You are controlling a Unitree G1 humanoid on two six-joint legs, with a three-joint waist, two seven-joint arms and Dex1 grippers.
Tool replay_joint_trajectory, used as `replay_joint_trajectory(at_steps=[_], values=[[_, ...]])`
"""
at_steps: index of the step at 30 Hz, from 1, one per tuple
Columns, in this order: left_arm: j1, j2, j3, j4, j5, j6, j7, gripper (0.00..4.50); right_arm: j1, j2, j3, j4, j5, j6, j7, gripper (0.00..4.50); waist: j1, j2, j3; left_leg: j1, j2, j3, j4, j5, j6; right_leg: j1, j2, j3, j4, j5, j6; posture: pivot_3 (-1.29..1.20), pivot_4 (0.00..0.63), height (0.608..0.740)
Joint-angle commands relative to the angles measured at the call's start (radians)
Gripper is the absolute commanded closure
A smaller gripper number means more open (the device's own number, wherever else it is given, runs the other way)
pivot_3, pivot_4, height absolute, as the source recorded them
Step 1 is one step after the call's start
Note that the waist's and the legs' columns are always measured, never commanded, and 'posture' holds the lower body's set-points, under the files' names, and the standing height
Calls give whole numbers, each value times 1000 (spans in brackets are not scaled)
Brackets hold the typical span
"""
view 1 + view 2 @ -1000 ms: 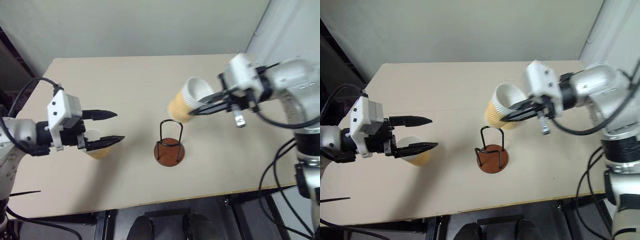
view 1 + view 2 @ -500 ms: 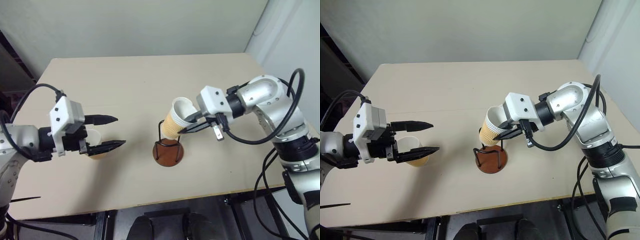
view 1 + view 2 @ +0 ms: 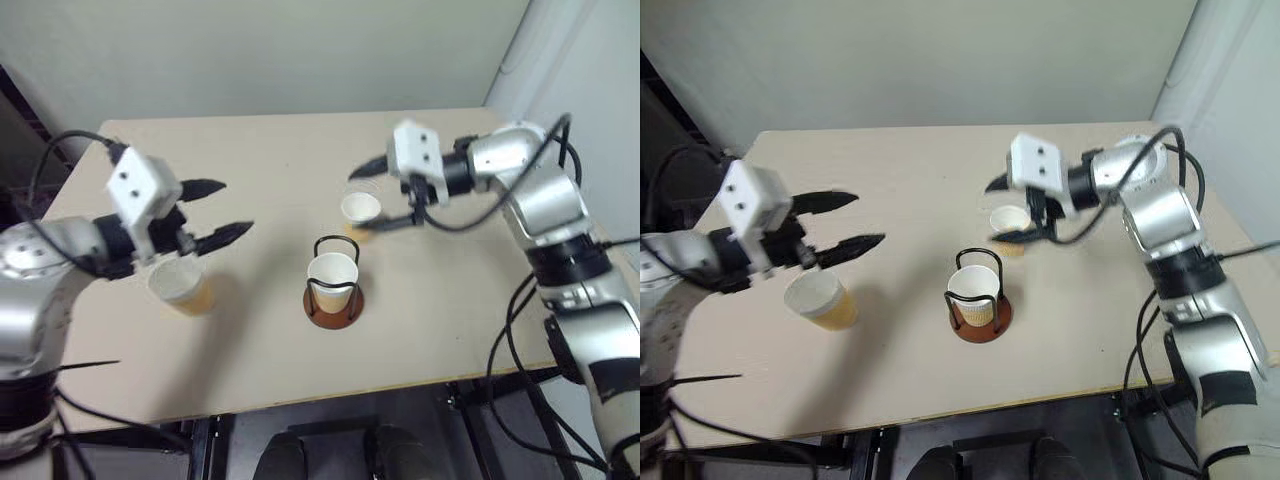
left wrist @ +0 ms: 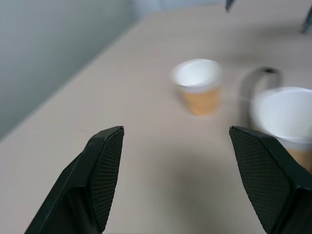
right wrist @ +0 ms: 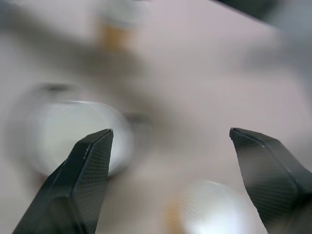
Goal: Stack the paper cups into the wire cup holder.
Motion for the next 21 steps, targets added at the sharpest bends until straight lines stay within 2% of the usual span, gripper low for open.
replay_joint_trajectory(at_steps=[1, 3, 5, 11, 12, 14, 21], values=[[-58, -58, -106, 18, 52, 11, 43, 794, -45, 41, 12, 249, -86, -148, -38, 457, 1, 0, 0, 0, 0, 0, 0, 0, 0, 0, 0, 0, 0, 1, 0, 0, 150, 740], [-81, -92, -145, 29, 65, 24, 55, 794, -75, 73, 9, 375, -117, -200, -56, 457, 1, 0, 0, -1, 0, 0, 0, 0, 0, -1, 0, 0, -1, 2, 2, 0, 150, 740], [-88, -111, -171, 29, 70, 25, 47, 794, -94, 101, 2, 470, -135, -235, -59, 457, 1, 0, 0, -4, 0, 1, 0, 0, -1, -4, 0, 0, -1, 7, 11, 0, 150, 740], [-74, -94, -180, 21, 86, 14, 6, 794, -116, 163, -11, 618, -173, -304, -57, 457, 1, 0, 0, -10, 0, 2, -7, 3, -7, -13, 5, 0, -5, 8, 13, 0, 150, 740], [-67, -89, -177, 15, 85, 16, -1, 794, -117, 174, -12, 627, -176, -310, -56, 613, 1, 0, 0, -10, 0, 2, -9, 6, -14, -13, 5, 0, -6, 8, 13, 0, 150, 740], [-58, -85, -167, 5, 84, 22, -4, 794, -118, 194, -15, 638, -181, -316, -56, 1013, 1, 0, 0, -10, 1, 2, -12, 8, -17, -13, 6, 0, -9, 8, 13, 0, 150, 740], [-45, -72, -149, -17, 85, 37, 6, 794, -117, 239, -18, 674, -209, -341, -71, 3563, 0, 0, 0, -11, 1, 1, -11, 5, -14, -12, 3, 0, -11, 9, 14, 0, 150, 740]])
